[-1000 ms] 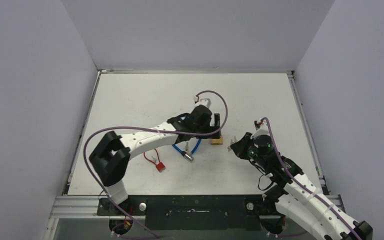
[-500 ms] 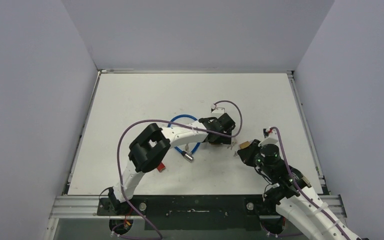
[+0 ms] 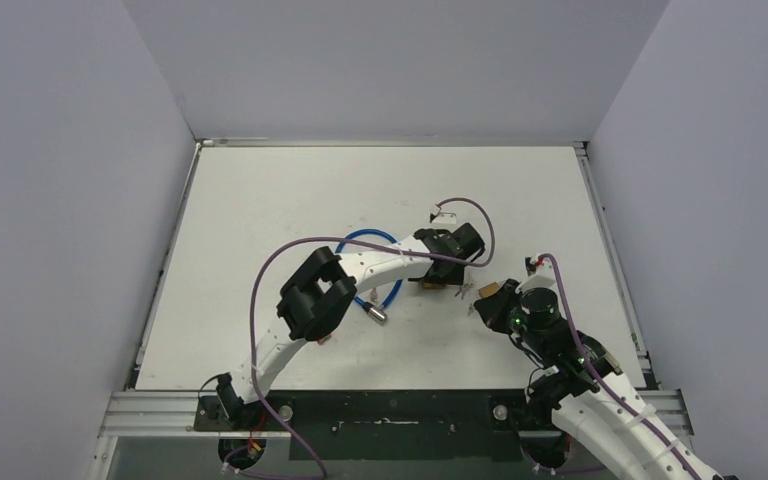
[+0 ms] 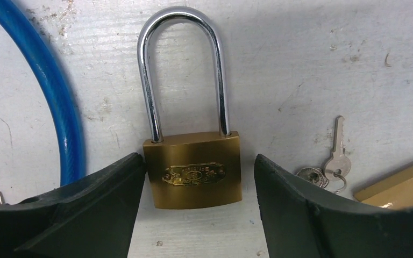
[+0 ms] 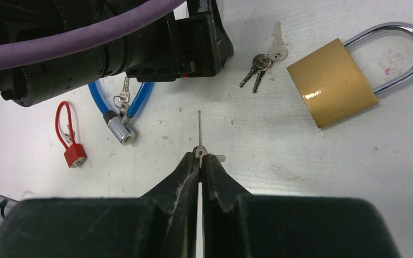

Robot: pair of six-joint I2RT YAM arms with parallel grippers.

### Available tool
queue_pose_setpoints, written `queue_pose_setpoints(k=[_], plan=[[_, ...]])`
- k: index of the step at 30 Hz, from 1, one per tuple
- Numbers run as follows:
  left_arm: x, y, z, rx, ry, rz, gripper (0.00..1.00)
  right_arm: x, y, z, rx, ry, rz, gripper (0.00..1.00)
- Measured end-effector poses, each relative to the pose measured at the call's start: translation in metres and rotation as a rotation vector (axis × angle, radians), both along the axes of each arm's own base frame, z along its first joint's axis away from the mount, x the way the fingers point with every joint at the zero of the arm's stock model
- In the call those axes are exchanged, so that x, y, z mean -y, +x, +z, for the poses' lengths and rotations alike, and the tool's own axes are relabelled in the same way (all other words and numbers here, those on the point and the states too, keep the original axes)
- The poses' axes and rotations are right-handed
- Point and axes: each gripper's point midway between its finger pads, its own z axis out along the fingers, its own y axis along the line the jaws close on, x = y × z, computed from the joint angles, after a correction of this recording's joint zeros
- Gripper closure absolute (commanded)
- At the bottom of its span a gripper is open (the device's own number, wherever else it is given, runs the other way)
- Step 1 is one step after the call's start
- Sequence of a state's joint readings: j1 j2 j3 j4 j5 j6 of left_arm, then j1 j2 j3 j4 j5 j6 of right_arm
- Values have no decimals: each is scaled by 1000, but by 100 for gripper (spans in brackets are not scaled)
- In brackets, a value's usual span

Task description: Unlock with the key

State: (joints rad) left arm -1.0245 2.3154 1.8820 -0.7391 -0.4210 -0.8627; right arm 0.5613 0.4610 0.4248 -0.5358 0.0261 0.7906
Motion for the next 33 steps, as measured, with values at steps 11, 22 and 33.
queue_pose_setpoints(k=[11, 22, 33], plan=[[6, 3, -2, -15, 37, 4, 52, 1, -2, -7, -5, -1, -2, 100], [2, 7, 1, -26, 27, -7, 100, -2, -3, 2, 32, 31, 13, 100], [-41, 35, 29, -144, -89, 35, 100, -35, 16, 0, 32, 51, 137, 100]])
